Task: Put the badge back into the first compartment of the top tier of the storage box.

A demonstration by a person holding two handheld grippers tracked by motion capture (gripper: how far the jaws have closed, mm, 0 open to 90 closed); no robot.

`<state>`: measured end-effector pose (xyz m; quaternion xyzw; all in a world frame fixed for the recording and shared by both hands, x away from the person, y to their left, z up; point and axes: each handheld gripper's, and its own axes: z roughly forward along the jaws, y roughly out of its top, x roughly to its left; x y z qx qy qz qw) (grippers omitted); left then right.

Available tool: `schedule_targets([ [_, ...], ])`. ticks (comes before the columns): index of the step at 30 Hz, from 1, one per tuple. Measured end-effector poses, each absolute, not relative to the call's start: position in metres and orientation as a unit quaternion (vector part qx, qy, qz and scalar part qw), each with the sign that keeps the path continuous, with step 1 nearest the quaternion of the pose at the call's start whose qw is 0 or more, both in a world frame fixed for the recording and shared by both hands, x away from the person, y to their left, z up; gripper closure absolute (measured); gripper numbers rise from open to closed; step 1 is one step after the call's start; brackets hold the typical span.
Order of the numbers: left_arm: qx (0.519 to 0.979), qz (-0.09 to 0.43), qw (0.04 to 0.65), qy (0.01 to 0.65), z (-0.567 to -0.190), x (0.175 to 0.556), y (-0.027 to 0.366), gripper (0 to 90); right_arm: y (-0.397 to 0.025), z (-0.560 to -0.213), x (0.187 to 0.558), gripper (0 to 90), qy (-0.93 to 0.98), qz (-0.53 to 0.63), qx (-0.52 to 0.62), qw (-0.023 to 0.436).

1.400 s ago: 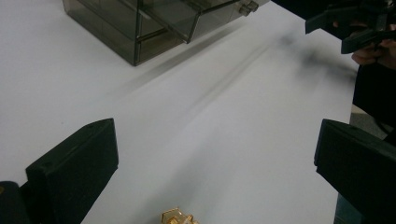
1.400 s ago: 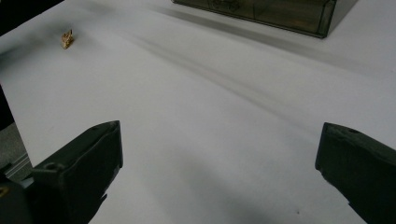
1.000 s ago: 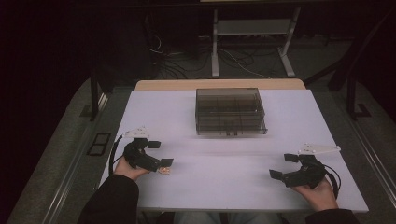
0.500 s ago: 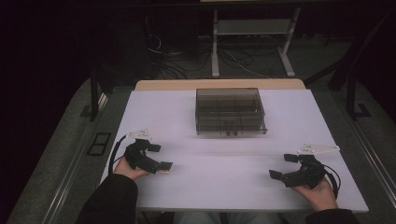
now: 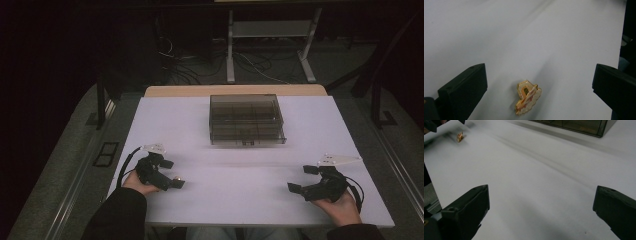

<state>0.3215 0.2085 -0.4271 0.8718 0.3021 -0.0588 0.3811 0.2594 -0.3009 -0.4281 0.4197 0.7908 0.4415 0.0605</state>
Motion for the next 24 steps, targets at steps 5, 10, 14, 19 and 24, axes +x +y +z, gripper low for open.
schedule_targets([
  [5, 0.880, -0.070, 0.364, 0.297, -0.4323, 0.3203, 0.2066, 2.1, -0.3010, -0.4280, 0.2593, 0.2, 0.790, 0.443, 0.419, 0.059],
  [10, 0.883, -0.076, 0.361, 0.291, -0.4329, 0.3191, 0.2061, 9.0, -0.3008, -0.4281, 0.2593, 0.2, 0.791, 0.443, 0.418, 0.057],
  [14, 0.886, -0.079, 0.359, 0.281, -0.4329, 0.3182, 0.2065, 17.1, -0.3009, -0.4281, 0.2595, 0.2, 0.791, 0.443, 0.417, 0.057],
  [19, 0.892, -0.081, 0.349, 0.275, -0.4342, 0.3167, 0.2043, 31.2, -0.3004, -0.4281, 0.2594, 0.2, 0.792, 0.444, 0.416, 0.056],
  [24, 0.894, -0.074, 0.341, 0.282, -0.4351, 0.3179, 0.2052, 49.7, -0.3007, -0.4280, 0.2593, 0.2, 0.791, 0.444, 0.416, 0.057],
])
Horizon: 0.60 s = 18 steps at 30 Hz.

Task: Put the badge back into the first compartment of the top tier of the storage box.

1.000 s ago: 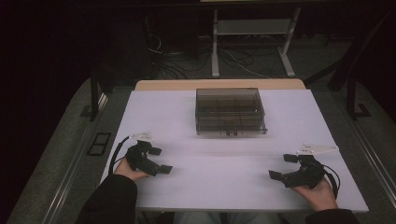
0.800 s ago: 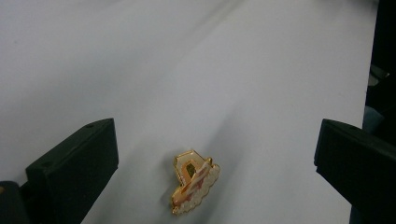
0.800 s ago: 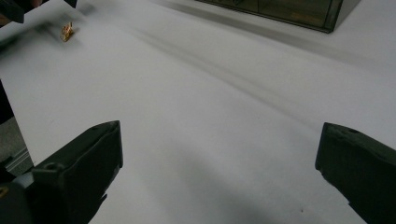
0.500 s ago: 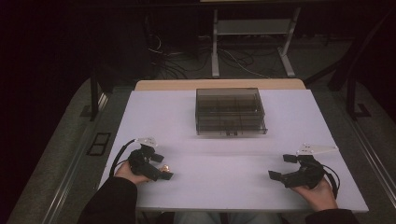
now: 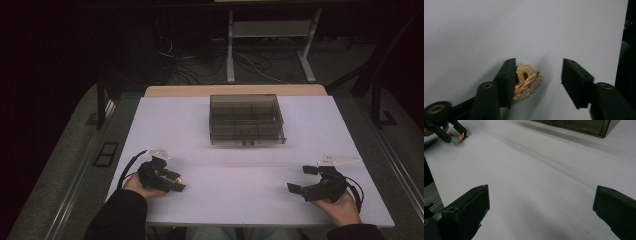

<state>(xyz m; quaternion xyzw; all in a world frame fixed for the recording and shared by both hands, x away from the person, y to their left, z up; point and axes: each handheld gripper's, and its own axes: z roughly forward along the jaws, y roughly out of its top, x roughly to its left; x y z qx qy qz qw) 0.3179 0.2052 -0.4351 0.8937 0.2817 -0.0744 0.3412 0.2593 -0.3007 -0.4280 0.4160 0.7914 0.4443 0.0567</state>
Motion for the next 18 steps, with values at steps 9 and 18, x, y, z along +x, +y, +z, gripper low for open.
schedule_targets([
  [9, 0.896, -0.070, 0.336, 0.283, -0.437, 0.316, 0.203, 72.9, -0.301, -0.428, 0.259, 0.2, 0.791, 0.446, 0.415, 0.058],
  [18, 0.866, -0.083, 0.383, 0.311, -0.436, 0.311, 0.219, 85.3, -0.301, -0.427, 0.259, 0.1, 0.790, 0.446, 0.417, 0.058],
])
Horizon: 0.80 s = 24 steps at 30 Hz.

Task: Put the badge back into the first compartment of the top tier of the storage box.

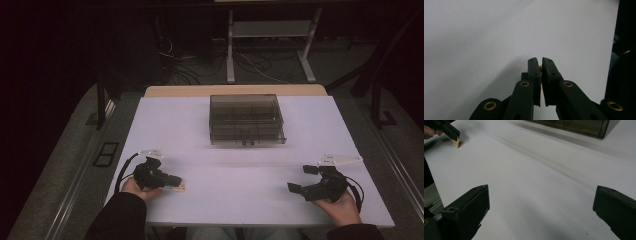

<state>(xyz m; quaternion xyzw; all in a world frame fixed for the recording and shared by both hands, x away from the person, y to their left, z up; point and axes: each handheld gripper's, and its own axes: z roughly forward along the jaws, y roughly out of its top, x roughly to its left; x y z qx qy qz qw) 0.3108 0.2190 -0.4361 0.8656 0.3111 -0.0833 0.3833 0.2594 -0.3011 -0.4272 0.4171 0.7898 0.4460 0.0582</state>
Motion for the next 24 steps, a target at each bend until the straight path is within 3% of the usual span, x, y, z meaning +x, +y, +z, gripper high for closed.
schedule_targets([
  [24, 0.865, -0.086, 0.388, 0.307, -0.422, 0.306, 0.217, 89.5, -0.302, -0.427, 0.260, 0.2, 0.788, 0.447, 0.420, 0.056],
])
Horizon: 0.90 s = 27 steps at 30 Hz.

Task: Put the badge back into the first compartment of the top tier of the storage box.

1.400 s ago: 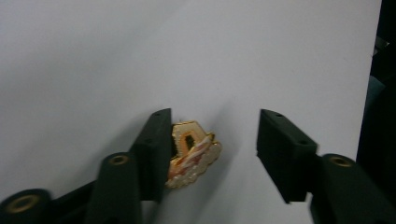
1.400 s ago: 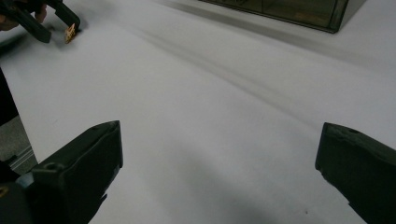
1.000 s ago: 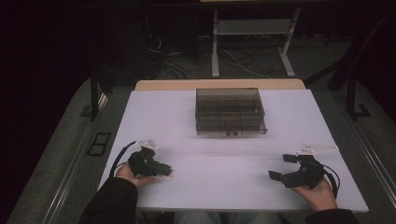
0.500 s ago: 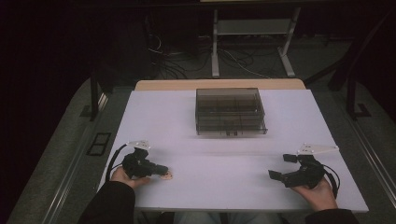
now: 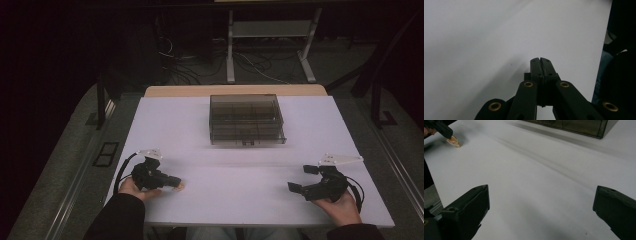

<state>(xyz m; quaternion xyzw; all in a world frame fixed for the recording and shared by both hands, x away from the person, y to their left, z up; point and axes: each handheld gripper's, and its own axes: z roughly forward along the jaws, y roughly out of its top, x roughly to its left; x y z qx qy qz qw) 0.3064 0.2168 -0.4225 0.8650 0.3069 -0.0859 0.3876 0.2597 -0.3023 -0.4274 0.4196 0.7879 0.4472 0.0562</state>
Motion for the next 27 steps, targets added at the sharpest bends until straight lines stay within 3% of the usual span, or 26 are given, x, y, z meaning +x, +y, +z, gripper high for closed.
schedule_targets([
  [14, 0.860, -0.080, 0.399, 0.309, -0.413, 0.310, 0.222, 88.9, -0.302, -0.427, 0.260, 0.1, 0.788, 0.448, 0.419, 0.056],
  [19, 0.866, -0.081, 0.391, 0.300, -0.413, 0.303, 0.216, 73.9, -0.302, -0.427, 0.260, 0.2, 0.788, 0.448, 0.418, 0.056],
  [20, 0.867, -0.082, 0.390, 0.299, -0.414, 0.301, 0.215, 65.5, -0.302, -0.427, 0.260, 0.1, 0.788, 0.449, 0.418, 0.056],
  [21, 0.868, -0.080, 0.388, 0.298, -0.414, 0.299, 0.214, 65.5, -0.302, -0.427, 0.260, 0.1, 0.788, 0.449, 0.418, 0.056],
  [22, 0.869, -0.083, 0.386, 0.298, -0.414, 0.298, 0.213, 59.1, -0.302, -0.427, 0.260, 0.2, 0.788, 0.449, 0.418, 0.056],
  [23, 0.871, -0.085, 0.382, 0.297, -0.415, 0.297, 0.212, 47.1, -0.302, -0.427, 0.260, 0.2, 0.788, 0.450, 0.417, 0.056],
  [24, 0.873, -0.083, 0.379, 0.296, -0.415, 0.296, 0.211, 47.1, -0.302, -0.427, 0.260, 0.2, 0.788, 0.450, 0.417, 0.056],
  [27, 0.876, -0.078, 0.371, 0.297, -0.416, 0.291, 0.206, 32.7, -0.302, -0.427, 0.259, 0.2, 0.787, 0.451, 0.416, 0.057],
])
